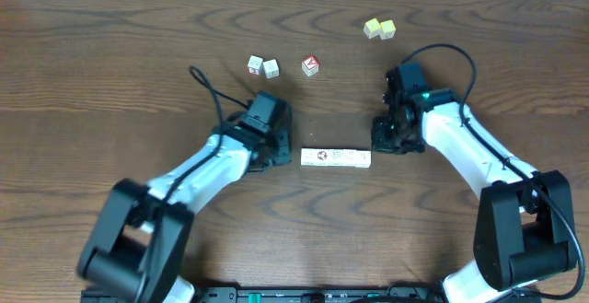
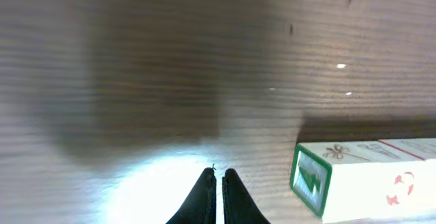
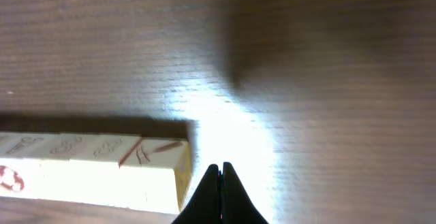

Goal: Lift 5 blocks

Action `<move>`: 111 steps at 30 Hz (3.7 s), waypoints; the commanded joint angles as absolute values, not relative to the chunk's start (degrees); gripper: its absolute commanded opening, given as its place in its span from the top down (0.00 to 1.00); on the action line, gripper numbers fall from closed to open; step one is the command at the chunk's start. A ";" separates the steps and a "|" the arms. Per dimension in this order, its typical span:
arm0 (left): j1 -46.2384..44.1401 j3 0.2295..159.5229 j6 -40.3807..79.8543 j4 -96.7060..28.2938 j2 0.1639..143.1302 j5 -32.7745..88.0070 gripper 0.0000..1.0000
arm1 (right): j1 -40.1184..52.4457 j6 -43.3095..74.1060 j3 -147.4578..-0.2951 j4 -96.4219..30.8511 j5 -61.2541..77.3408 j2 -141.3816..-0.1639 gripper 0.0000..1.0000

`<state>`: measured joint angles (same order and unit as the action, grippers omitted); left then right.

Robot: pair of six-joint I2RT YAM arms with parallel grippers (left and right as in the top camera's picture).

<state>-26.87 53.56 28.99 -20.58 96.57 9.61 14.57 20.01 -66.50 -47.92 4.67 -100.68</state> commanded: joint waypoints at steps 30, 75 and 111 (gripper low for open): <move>-12.27 55.09 27.70 -44.14 58.00 7.86 0.24 | 18.59 31.46 -69.84 -79.64 1.96 -64.88 0.01; -12.27 55.09 27.70 -44.14 58.11 7.86 0.23 | 1.80 0.54 -10.92 -9.54 14.31 -0.30 0.01; -12.27 55.09 27.73 -44.14 58.11 7.86 0.23 | 1.32 -1.78 -0.32 -3.40 11.42 -0.32 0.01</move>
